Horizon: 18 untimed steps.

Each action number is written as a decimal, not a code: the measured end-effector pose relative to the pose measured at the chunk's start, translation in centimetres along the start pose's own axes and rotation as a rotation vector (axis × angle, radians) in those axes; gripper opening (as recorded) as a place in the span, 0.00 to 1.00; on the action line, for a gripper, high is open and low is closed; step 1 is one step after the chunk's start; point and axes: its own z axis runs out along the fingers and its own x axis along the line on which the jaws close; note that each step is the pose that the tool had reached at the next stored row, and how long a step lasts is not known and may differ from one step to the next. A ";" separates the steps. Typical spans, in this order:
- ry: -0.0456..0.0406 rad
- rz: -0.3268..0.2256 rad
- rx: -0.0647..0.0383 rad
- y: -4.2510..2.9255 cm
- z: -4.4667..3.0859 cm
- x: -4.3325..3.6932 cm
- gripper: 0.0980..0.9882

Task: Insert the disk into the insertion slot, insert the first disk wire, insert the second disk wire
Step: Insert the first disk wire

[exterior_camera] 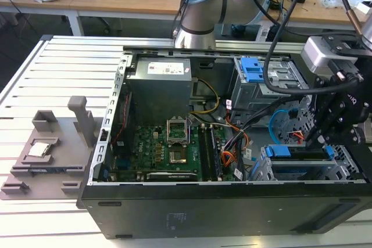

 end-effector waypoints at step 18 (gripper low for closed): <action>-0.0011 0.000 0.000 -0.60 1.06 -0.06 0.07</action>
